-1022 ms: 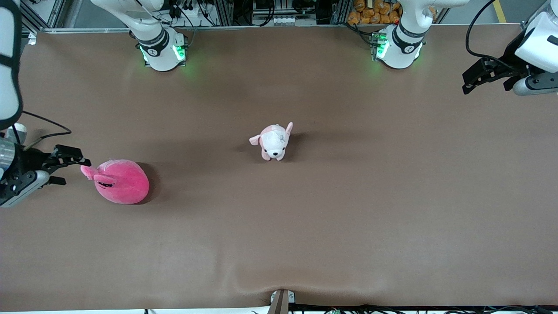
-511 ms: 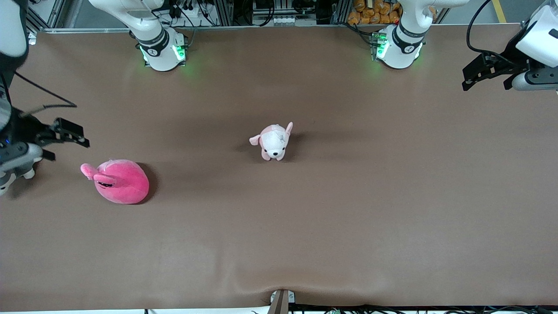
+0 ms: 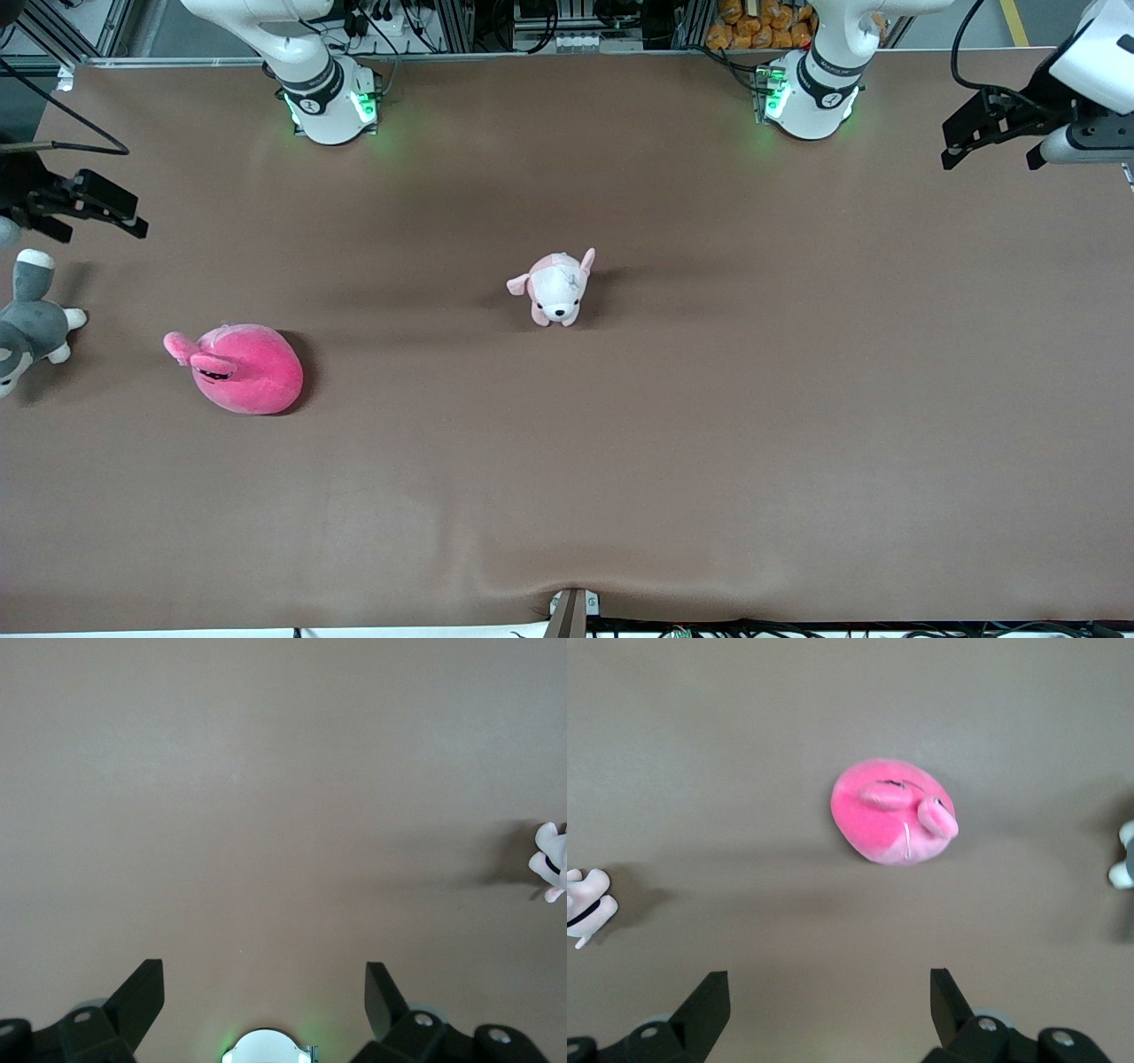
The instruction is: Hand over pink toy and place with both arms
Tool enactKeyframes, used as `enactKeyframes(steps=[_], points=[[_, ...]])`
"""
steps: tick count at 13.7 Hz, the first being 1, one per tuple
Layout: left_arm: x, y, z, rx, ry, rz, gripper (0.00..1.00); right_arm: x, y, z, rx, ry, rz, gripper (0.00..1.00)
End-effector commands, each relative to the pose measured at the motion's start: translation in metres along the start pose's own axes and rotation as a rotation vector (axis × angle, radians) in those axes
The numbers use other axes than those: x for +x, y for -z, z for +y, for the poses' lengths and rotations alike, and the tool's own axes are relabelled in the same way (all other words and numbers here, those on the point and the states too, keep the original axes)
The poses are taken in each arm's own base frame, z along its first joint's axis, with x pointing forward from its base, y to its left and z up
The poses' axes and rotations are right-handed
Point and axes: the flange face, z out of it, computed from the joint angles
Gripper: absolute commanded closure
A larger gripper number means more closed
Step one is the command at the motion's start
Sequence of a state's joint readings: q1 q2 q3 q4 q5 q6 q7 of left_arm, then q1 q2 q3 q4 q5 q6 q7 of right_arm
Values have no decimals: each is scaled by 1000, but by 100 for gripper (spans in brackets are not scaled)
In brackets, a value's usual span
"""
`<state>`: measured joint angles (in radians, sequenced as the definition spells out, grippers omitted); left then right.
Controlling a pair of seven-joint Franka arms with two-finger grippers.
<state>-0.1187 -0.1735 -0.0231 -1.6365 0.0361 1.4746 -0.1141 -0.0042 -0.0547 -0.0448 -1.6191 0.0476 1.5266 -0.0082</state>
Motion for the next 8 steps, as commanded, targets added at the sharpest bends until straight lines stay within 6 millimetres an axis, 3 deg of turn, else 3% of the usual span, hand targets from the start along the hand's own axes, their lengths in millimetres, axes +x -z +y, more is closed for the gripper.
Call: enactKeyframes(steps=[1, 5, 8], points=[[-5, 10, -4, -19, -13, 17, 0, -14, 10, 6, -19, -114, -36, 0], [2, 15, -2, -21, -13, 31, 0, -16, 21, 29, -15, -121, -38, 0], [7, 13, 0, -42, -14, 24, 0, -15, 26, 28, -15, -90, -26, 0]])
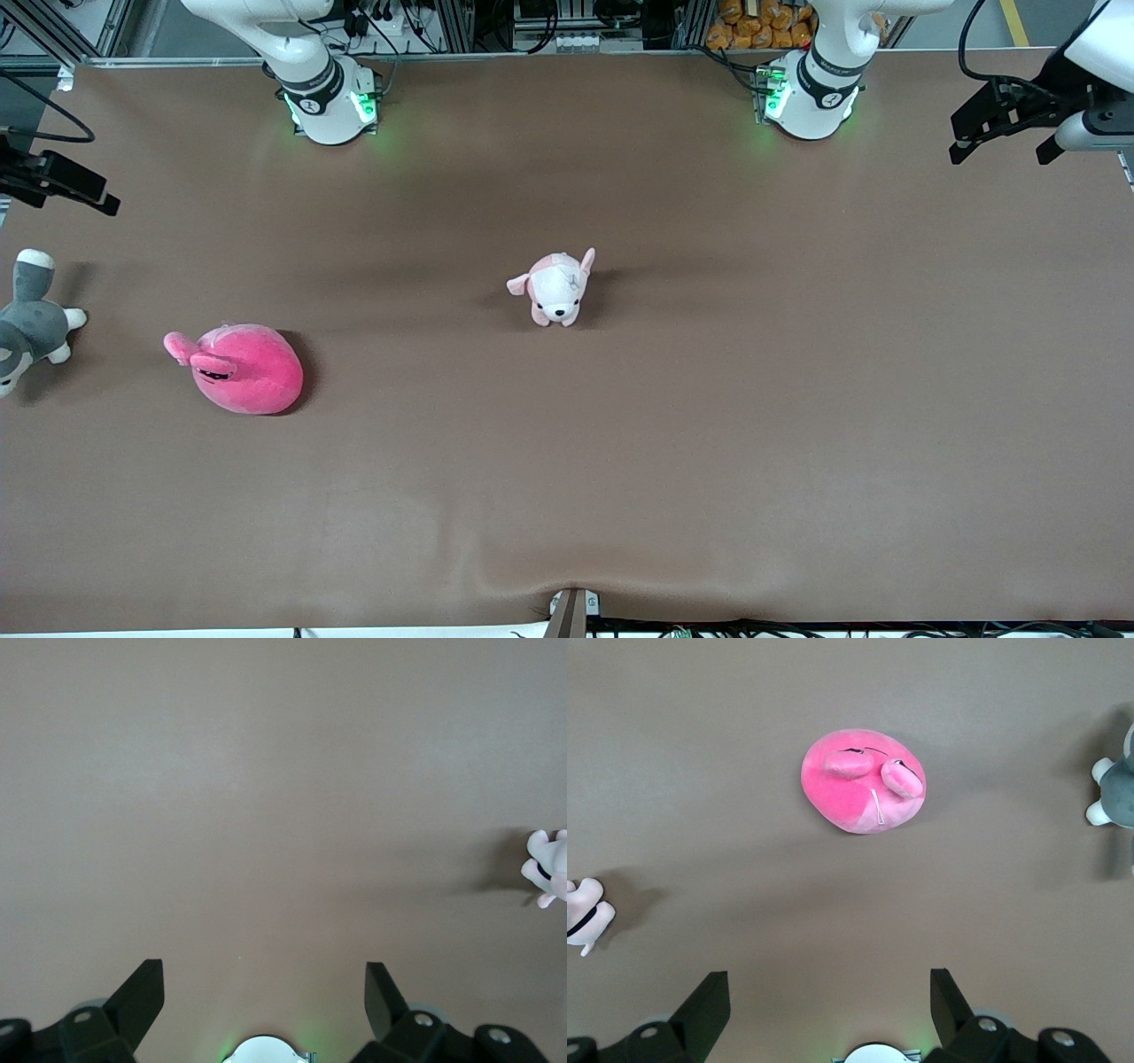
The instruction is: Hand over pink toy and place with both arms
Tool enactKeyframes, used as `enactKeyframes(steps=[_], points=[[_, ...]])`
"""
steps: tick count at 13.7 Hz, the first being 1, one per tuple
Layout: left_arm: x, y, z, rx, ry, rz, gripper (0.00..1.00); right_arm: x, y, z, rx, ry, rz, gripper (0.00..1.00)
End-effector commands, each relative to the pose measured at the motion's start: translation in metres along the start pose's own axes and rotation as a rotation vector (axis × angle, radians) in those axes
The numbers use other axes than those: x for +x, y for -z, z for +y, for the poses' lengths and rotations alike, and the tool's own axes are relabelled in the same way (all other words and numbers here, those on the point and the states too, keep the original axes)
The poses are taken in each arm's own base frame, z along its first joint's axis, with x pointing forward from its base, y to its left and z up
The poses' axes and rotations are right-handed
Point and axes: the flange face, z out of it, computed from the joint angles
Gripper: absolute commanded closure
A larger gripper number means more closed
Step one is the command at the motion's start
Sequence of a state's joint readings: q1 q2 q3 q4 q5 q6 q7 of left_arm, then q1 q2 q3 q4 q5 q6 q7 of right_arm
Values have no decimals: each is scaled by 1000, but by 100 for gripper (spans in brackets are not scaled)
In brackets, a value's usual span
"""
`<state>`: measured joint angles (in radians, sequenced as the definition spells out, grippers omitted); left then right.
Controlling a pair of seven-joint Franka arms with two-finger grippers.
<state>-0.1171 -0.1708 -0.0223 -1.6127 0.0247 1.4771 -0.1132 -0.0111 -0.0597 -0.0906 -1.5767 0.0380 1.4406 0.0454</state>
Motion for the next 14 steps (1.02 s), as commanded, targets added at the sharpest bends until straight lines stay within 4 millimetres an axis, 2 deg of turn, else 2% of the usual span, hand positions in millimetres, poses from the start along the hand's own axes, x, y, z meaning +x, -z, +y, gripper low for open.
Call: enactKeyframes(steps=[1, 14], points=[[8, -1, 1, -27, -15, -7, 0, -4, 11, -3, -10, 19, 15, 0], [8, -1, 1, -27, -6, -9, 0, 2, 5, -11, -5, 35, 8, 0]])
